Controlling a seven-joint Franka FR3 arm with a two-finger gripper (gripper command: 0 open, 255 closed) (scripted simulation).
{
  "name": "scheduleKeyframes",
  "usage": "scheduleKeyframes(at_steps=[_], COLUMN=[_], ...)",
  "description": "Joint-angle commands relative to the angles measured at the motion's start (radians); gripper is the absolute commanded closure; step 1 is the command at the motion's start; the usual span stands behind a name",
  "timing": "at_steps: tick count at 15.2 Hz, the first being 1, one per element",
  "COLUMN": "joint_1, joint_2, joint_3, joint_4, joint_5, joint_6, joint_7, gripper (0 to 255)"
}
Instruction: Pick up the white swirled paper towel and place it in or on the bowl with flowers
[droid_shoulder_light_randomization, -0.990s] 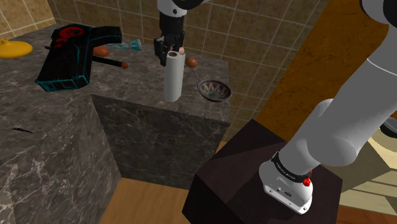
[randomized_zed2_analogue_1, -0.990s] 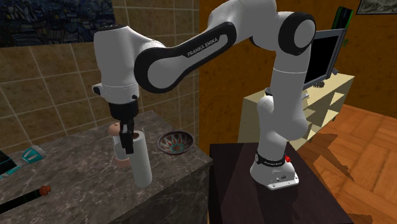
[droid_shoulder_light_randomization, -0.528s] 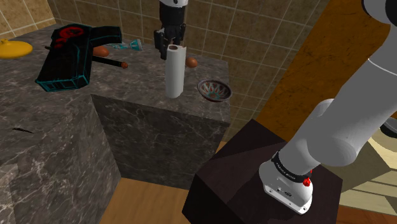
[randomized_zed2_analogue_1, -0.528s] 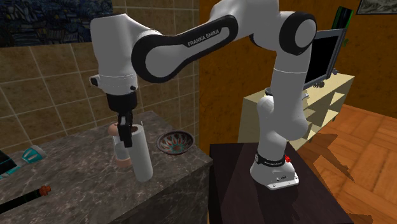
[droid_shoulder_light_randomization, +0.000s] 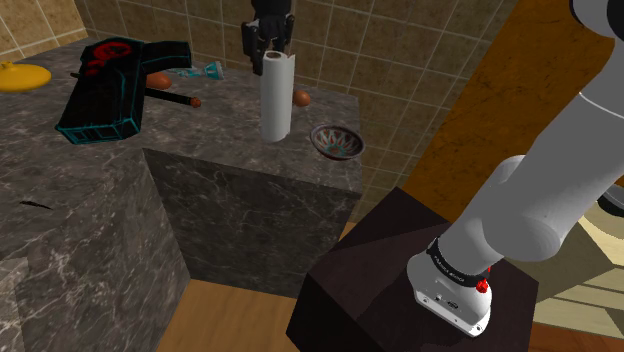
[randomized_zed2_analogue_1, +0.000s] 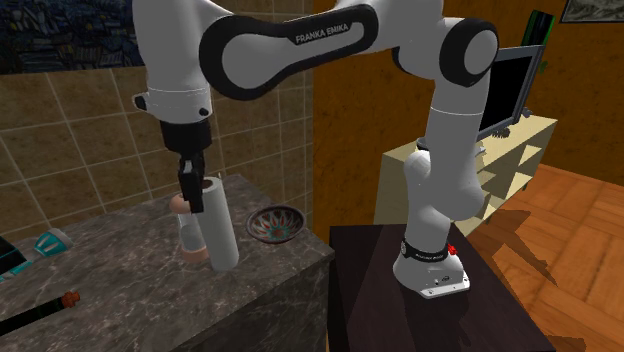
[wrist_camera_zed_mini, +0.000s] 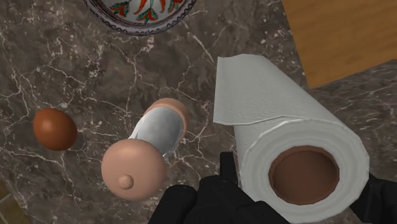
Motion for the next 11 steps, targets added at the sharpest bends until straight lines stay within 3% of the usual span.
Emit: scheduleKeyframes(at_steps=[1, 9, 11], joint_1=[0.001, 0.002, -0.016], joint_2=[0.000, 0.015, -0.041], joint_3=[0.001, 0.002, -0.016], joint_4=[0.028, 0.154, 0.109], joint_5=[0.000, -0.001, 0.009], joint_6=[-0.028, -0.139, -0.148], joint_7=[-0.001, -0.005, -0.042], gripper=[255, 255, 255])
